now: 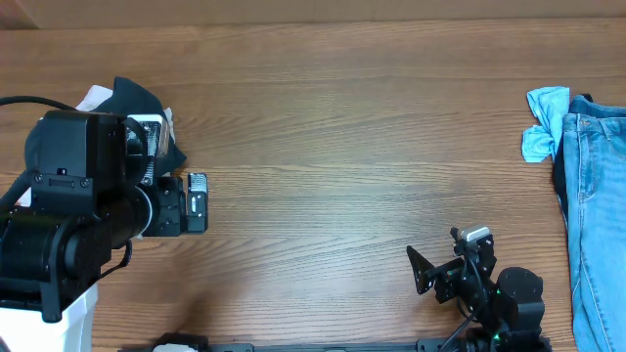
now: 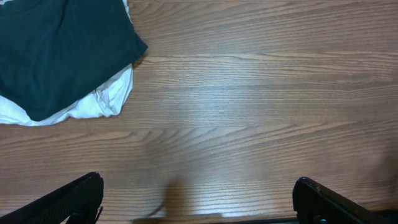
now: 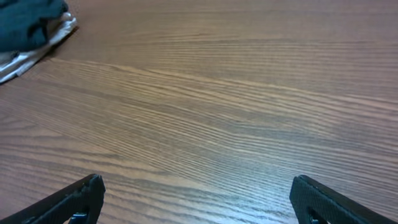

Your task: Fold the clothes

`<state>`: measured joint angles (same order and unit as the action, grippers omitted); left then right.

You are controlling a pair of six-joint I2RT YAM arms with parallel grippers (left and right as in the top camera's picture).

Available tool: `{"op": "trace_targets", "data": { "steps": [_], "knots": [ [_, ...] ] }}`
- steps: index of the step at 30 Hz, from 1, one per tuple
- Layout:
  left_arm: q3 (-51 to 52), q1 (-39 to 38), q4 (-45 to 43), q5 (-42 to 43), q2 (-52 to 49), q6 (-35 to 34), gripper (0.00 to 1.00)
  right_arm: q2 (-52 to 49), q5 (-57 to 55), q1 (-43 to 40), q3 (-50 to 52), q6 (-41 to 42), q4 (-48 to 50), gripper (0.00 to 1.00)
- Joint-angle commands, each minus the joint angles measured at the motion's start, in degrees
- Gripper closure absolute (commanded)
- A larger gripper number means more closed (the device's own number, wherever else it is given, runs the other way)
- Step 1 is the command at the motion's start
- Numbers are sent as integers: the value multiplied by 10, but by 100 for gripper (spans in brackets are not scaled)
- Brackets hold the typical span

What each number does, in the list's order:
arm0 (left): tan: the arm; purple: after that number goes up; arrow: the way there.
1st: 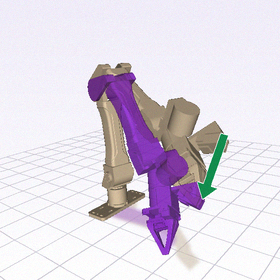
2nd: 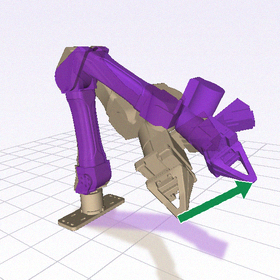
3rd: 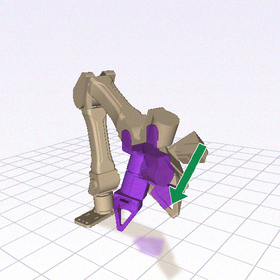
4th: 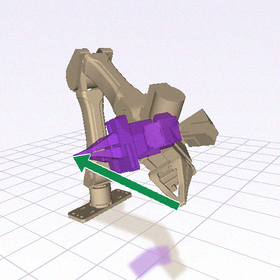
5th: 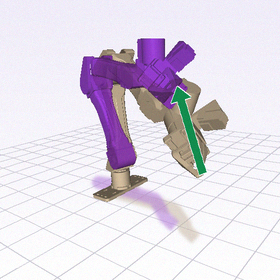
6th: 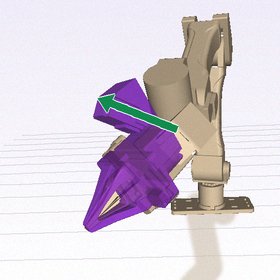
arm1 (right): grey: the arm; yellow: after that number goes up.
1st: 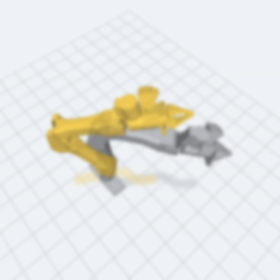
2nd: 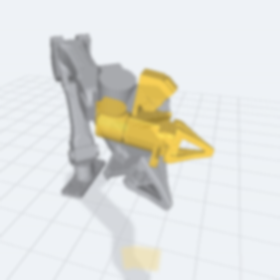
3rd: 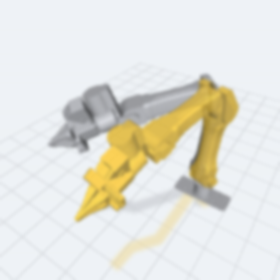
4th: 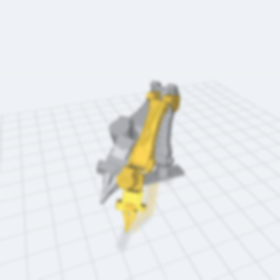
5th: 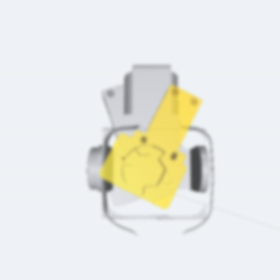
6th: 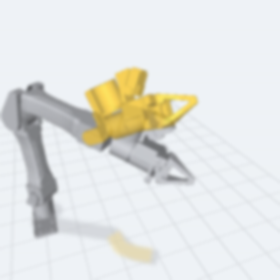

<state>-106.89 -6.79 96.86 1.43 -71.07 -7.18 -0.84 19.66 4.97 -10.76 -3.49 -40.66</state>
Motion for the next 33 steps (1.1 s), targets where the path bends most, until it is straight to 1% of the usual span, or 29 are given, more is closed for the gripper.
{"op": "trace_targets", "data": {
  "steps": [1, 16, 20, 21, 22, 23, 24, 25, 26, 27, 29, 31, 33],
  "knots": [
    [1, -4, -1, -4, -1, -8, 0, 7, 9, 4, 9, -4, 3, 0],
    [1, -2, -1, -4, 1, -7, 0, 7, 9, 4, 9, -4, 2, 0],
    [31, -2, -10, -13, 64, -2, 0, 7, 9, 4, 9, -4, 2, 0],
    [61, -1, -25, -41, 96, 6, 0, 7, 9, 4, 9, -4, 2, 0],
    [92, 3, -61, -48, 123, 9, 0, 7, 9, 4, 9, -4, 3, 0],
    [135, 10, -120, -47, 152, 10, 0, 7, 9, 4, 9, -4, 2, 0],
    [186, 17, -186, -39, 182, 16, 0, 7, 9, 4, 9, -4, 3, 0],
    [272, 30, -277, -8, 230, 51, 0, 7, 9, 4, 9, -4, 2, 0],
    [333, 39, -332, 21, 264, 77, 0, 7, 9, 4, 9, -4, 2, 0],
    [385, 47, -374, 38, 293, 88, 0, 7, 9, 4, 9, -4, 3, 0],
    [513, 57, -473, 55, 365, 89, 0, 7, 9, 4, 9, -4, 3, 0],
    [634, 58, -546, 64, 441, 88, 0, 7, 9, 4, 9, -4, 3, 0],
    [721, 58, -584, 82, 509, 84, 0, 7, 9, 4, 9, -4, 2, 0]
  ]
}}
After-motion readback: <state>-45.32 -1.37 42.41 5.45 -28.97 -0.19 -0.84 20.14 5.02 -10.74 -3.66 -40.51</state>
